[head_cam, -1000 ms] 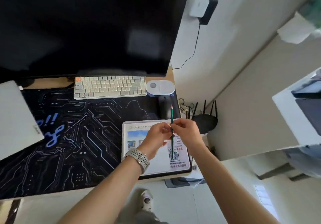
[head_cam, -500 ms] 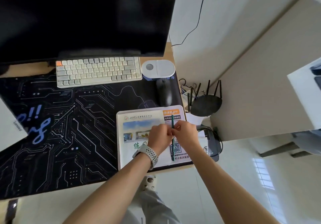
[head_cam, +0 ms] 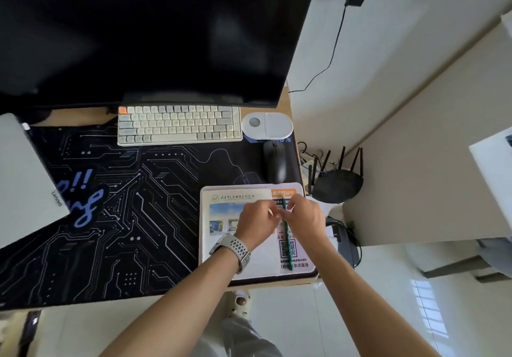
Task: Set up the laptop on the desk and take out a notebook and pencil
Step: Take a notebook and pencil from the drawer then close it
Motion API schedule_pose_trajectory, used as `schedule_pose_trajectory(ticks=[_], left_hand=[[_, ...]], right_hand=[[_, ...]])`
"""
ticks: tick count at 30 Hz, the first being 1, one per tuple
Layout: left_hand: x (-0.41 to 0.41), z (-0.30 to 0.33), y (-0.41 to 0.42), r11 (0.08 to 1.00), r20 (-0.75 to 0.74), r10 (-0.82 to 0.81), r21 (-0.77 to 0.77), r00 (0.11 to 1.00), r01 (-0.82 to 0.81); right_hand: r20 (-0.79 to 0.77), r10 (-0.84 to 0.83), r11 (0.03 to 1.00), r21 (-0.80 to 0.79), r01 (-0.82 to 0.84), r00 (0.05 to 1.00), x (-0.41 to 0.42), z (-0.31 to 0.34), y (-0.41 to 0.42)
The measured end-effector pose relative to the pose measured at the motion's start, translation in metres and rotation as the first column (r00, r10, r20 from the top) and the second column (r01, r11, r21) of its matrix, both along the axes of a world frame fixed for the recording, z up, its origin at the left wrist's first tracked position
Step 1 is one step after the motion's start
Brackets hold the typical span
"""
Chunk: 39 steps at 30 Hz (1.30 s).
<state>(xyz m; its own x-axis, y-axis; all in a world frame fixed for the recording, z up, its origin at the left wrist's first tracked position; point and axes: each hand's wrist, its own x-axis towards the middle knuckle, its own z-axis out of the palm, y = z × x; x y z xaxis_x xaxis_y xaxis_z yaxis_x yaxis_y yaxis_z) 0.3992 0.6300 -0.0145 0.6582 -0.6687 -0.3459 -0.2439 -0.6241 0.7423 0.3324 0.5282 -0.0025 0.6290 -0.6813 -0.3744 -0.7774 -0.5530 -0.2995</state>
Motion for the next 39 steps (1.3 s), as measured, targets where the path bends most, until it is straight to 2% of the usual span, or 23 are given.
schedule_pose_trajectory(ticks=[4,8,11,14,18,24,26,28,32,35,39], left_hand=[[0.019,0.017,0.029,0.979,-0.089,0.180,-0.086,0.980,-0.187],[0.042,0.031,0.084,0.930,-0.103,0.340,-0.109,0.935,-0.350],[0.051,0.038,0.137,0.897,-0.059,0.433,-0.069,0.899,-0.437],[0.058,0.047,0.198,0.833,0.100,0.548,0.020,0.830,-0.553],[0.058,0.057,0.294,0.705,0.330,0.623,0.155,0.709,-0.692],[0.020,0.051,0.455,0.509,0.516,0.660,0.228,0.546,-0.830],[-0.002,0.038,0.504,0.434,0.509,0.676,0.308,0.532,-0.846],[-0.022,0.026,0.545,0.363,0.438,0.762,0.320,0.477,-0.875],[-0.060,0.012,0.609,0.289,0.481,0.750,0.380,0.455,-0.879],[-0.085,-0.001,0.642,0.264,0.420,0.789,0.426,0.448,-0.865],[-0.110,-0.016,0.670,0.236,0.405,0.771,0.535,0.491,-0.811]], right_hand=[[0.186,0.082,0.997,-0.025,-0.079,0.979,0.021,0.023,0.017],[0.238,0.227,0.973,-0.016,-0.230,0.944,0.056,0.038,0.059],[0.252,0.337,0.935,0.020,-0.353,0.907,0.081,0.045,0.102],[0.256,0.473,0.870,0.016,-0.493,0.843,0.102,0.055,0.150],[0.197,0.685,0.719,-0.025,-0.695,0.701,0.120,0.067,0.222],[0.145,0.886,0.452,-0.054,-0.891,0.440,0.115,0.067,0.350],[0.147,0.919,0.375,-0.046,-0.926,0.365,0.107,0.062,0.392],[0.141,0.945,0.306,-0.051,-0.951,0.297,0.099,0.056,0.430],[0.124,0.979,0.174,-0.096,-0.980,0.161,0.088,0.038,0.500],[0.101,0.993,0.078,-0.120,-0.990,0.066,0.078,0.020,0.547],[0.042,0.990,-0.129,-0.116,-0.985,-0.135,0.054,-0.003,0.603]])
